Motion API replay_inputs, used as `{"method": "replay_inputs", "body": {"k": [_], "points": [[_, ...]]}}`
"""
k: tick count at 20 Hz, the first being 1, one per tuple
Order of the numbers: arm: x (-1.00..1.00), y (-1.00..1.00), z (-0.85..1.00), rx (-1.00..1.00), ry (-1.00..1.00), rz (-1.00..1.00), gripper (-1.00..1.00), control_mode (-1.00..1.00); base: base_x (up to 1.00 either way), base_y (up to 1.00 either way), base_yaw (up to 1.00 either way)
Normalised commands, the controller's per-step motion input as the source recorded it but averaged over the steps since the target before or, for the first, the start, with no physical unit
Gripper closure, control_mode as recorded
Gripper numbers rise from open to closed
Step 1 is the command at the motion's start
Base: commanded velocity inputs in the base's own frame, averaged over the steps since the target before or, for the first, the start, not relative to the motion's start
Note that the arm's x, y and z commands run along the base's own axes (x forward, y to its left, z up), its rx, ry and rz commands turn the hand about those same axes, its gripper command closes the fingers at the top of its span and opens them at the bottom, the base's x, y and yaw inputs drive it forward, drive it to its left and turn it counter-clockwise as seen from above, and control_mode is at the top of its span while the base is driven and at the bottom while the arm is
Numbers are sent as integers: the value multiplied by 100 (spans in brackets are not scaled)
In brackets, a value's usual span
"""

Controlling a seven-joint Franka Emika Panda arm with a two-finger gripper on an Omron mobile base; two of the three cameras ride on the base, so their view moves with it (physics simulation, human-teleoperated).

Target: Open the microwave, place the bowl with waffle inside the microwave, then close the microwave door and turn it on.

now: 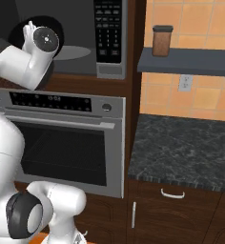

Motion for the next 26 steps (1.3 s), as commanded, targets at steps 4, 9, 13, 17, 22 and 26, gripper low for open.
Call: {"method": "replay_inputs", "body": {"k": [4,9,13,17,22,26], "points": [[70,1,0,0,0,0,100,-100,0,0,0],[69,11,-5,-1,0,0,100,-100,0,0,0],[58,19,-35,-3,0,0,100,-100,0,0,0],[48,6,-29,0,0,0,100,-100,0,0,0],[54,7,-3,0,0,0,100,-100,0,0,0],[49,26,7,-4,0,0,100,-100,0,0,0]]}}
